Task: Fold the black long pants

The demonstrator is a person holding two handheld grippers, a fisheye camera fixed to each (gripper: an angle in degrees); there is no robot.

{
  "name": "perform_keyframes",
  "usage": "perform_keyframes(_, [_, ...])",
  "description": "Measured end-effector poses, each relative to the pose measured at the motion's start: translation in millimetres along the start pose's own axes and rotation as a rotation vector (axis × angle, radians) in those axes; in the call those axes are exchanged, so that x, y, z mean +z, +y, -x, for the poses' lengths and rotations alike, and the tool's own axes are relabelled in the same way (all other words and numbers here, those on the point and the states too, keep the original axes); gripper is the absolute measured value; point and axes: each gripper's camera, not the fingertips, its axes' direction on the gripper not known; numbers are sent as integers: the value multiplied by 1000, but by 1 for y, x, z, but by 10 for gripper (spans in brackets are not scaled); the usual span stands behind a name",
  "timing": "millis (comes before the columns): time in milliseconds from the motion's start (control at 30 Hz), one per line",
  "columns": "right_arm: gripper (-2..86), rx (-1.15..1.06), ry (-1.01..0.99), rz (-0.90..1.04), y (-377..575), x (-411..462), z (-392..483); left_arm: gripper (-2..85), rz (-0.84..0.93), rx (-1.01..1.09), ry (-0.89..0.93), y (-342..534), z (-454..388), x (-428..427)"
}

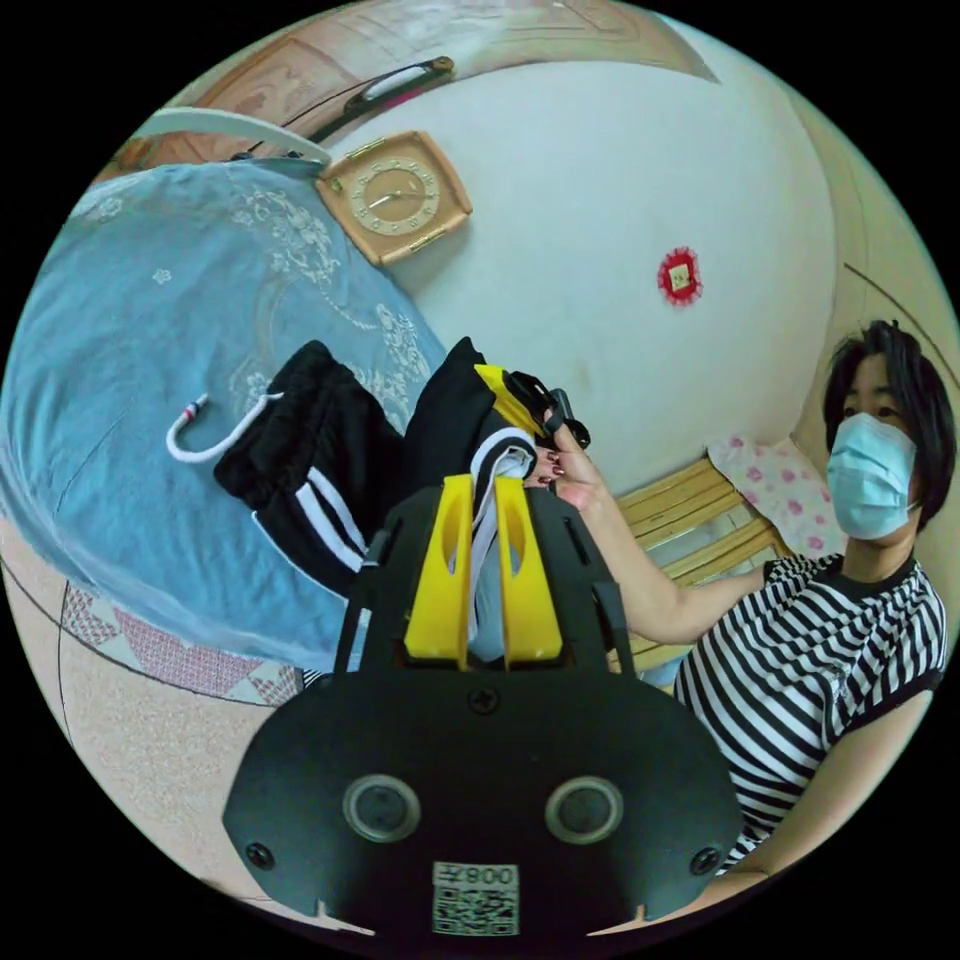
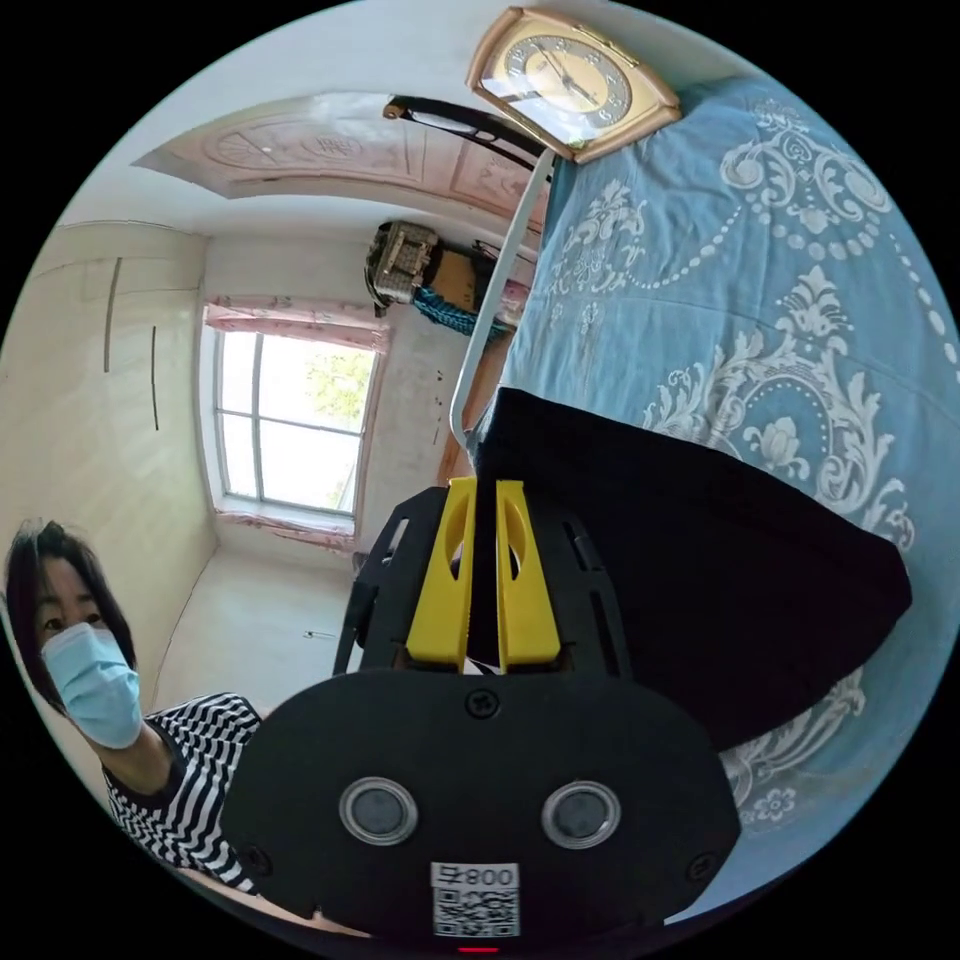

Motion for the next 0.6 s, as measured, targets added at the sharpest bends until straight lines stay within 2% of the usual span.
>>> perform_keyframes(267, [37, 48, 72, 100, -37, 88, -31, 46, -47, -117, -23, -33, 27, -62])
perform_keyframes(367, [49, 80, 22, 127, -43, 108, -49, 47, -71, -188, -42, -38, 37, -84])
perform_keyframes(500, [55, 7, -67, 80, -35, 100, -44, 30, -151, -261, -52, -37, 37, -122])
perform_keyframes(600, [34, -84, -82, -3, -20, 82, -30, 14, -201, -237, -97, -38, 20, -147])
